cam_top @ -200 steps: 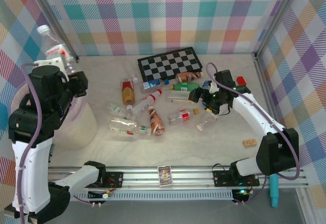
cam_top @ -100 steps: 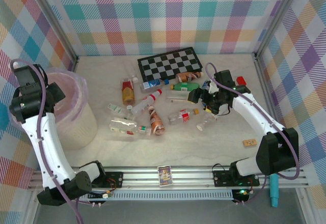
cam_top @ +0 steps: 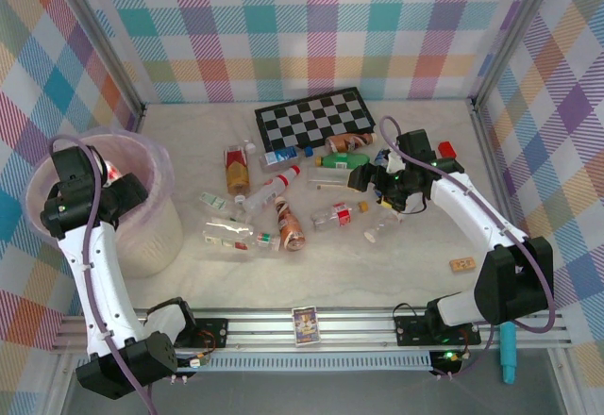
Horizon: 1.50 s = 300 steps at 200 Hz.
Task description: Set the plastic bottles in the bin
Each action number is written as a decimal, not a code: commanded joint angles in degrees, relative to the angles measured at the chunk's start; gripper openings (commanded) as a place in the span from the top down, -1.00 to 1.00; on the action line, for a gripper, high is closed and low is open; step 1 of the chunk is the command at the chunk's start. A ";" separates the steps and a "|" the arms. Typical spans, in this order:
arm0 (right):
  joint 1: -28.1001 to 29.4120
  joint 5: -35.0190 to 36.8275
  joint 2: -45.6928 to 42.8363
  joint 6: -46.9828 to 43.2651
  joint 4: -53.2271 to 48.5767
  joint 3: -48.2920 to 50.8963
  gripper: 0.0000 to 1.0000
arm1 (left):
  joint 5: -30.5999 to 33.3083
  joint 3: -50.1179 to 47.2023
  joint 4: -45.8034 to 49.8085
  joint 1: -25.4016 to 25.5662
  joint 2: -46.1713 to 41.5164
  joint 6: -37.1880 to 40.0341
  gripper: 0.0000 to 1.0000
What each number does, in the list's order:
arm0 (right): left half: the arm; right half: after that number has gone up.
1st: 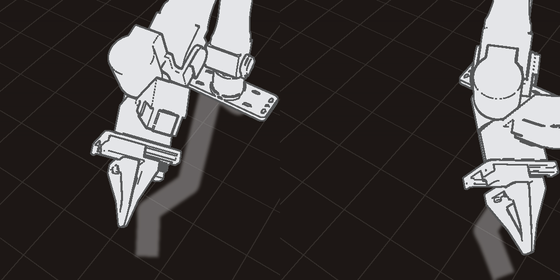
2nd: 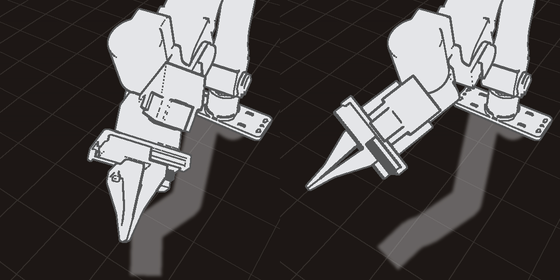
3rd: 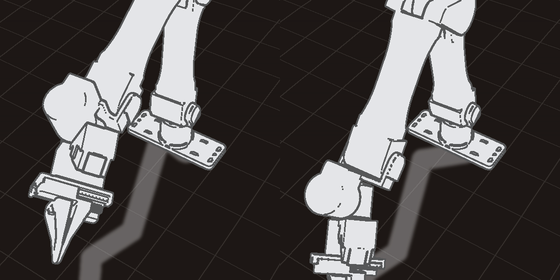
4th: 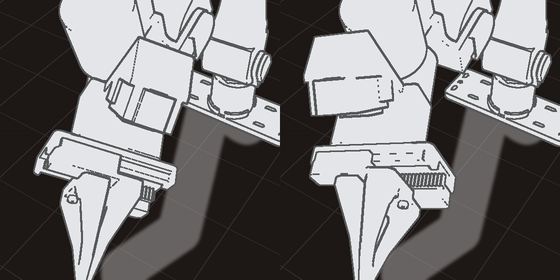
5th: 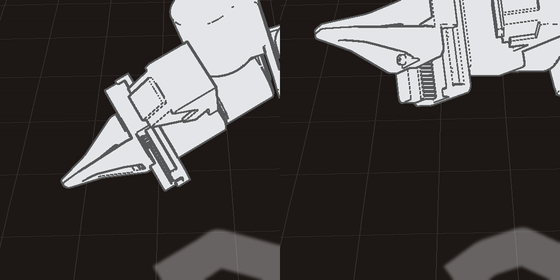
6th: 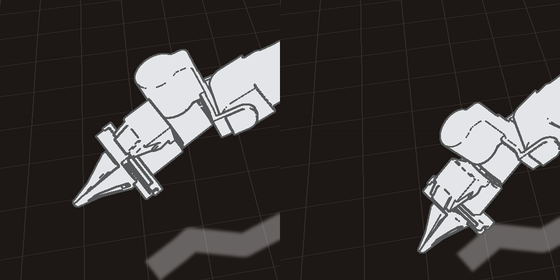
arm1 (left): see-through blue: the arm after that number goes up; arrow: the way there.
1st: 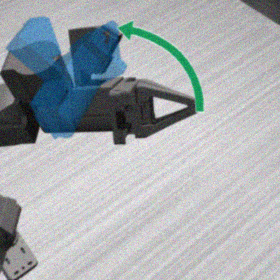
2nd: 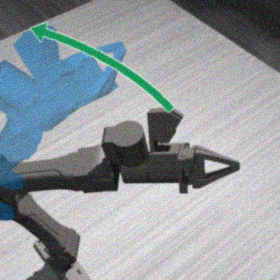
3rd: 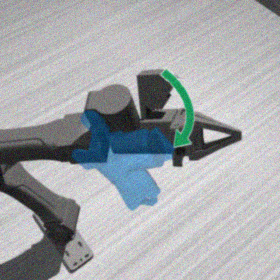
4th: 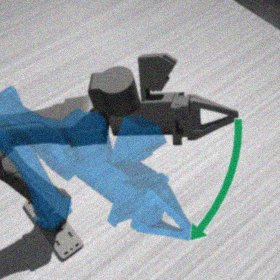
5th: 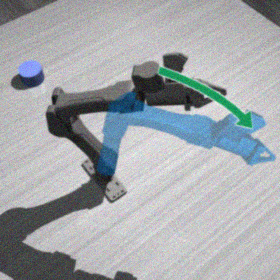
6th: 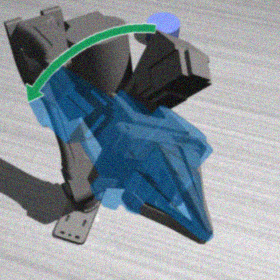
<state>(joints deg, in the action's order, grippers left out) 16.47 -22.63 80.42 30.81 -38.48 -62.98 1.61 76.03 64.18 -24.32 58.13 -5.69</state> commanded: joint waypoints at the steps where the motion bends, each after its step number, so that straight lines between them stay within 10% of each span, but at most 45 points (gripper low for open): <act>1: 0.05 -1.11 -1.06 -0.06 -0.13 -0.13 -0.98 | -2.31 -0.18 -0.56 -0.43 0.13 0.75 -0.61; 67: -0.70 6.79 -1.83 -1.92 -7.74 -5.45 -0.98 | -9.56 -4.39 -8.24 -0.38 2.95 0.65 -0.65; 130: -12.75 12.81 -2.39 -3.08 -8.90 1.20 -0.98 | -16.62 -3.69 -16.38 0.44 9.38 -0.43 -0.61; 215: -13.06 15.16 12.58 4.78 5.17 4.45 -0.96 | 2.00 3.91 -5.35 3.41 2.99 6.87 -0.99; 300: -13.04 15.79 10.34 5.44 5.31 5.24 -0.46 | -16.57 15.76 0.41 11.95 -4.17 -0.93 -0.90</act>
<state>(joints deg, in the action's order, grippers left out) 3.11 -6.59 94.43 36.16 -32.53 -58.43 -6.35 89.97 62.57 -17.26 57.10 -2.04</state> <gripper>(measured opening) 0.751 0.959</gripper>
